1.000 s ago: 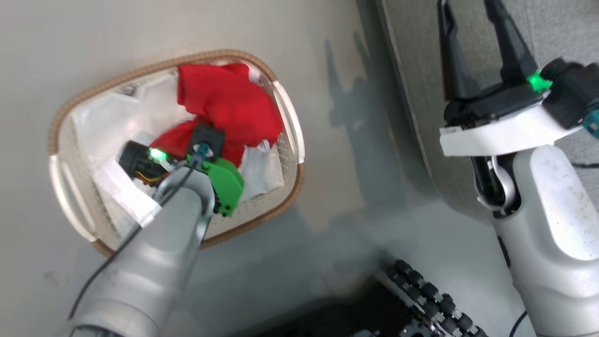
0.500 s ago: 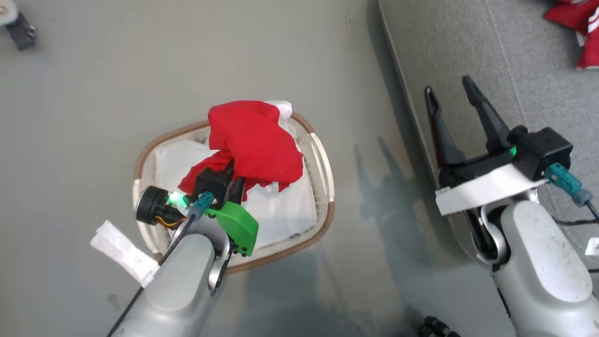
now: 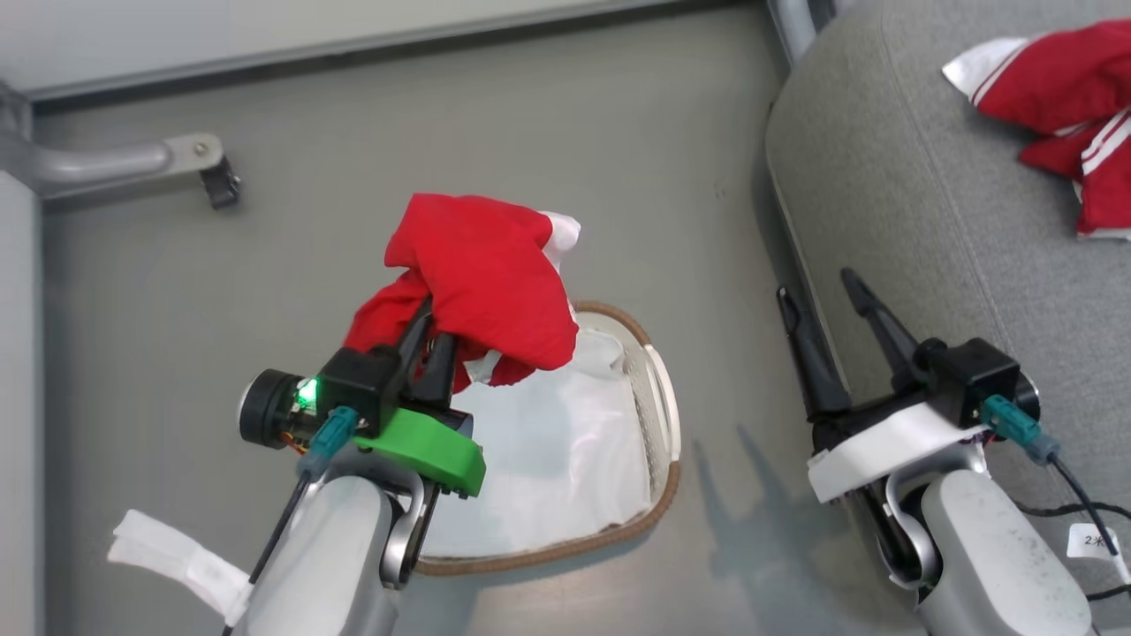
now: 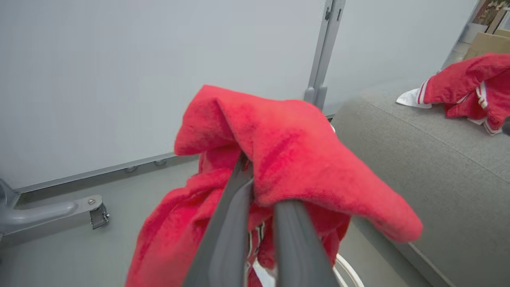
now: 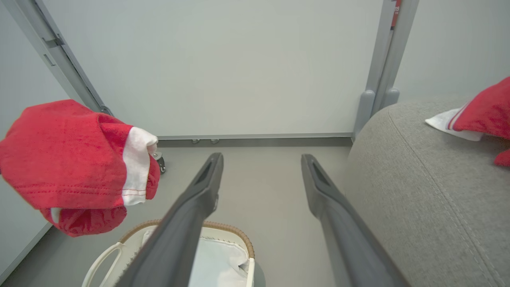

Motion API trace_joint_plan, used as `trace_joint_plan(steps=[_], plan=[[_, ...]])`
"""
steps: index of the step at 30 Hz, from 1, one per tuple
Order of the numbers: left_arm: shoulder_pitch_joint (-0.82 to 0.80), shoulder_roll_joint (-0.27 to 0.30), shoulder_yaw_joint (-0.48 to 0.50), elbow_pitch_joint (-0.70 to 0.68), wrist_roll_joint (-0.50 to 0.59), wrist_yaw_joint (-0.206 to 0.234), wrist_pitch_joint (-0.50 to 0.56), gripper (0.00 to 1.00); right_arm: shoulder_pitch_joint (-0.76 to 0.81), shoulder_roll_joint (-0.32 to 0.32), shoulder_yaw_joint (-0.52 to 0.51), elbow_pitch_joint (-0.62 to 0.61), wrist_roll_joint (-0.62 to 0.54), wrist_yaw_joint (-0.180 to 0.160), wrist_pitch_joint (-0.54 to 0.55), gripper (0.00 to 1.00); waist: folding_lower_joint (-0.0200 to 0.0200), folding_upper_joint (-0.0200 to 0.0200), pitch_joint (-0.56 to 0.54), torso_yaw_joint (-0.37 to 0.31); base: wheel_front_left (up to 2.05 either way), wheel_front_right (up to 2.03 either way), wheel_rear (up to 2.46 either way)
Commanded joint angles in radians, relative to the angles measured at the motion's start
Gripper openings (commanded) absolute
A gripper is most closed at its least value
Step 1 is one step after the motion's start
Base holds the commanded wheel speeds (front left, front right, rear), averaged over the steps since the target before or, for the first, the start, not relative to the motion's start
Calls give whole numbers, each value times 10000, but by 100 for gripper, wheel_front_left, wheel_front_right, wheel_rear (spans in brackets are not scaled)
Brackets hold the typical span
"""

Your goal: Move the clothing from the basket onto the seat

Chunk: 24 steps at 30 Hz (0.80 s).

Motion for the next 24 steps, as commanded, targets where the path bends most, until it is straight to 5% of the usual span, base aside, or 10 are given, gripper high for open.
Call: trace_joint_plan(steps=[1,24], plan=[[282,-49,128,-281,99,-98,-4,0,245,2,33,69,-67,-14,-18,100,0,0,-909,546,0,0,0],[148,-202,149,-3494,-472,-446,-3,0,1305,243,334,298,-208,-14,-17,100,0,0,-2285,750,0,0,0]])
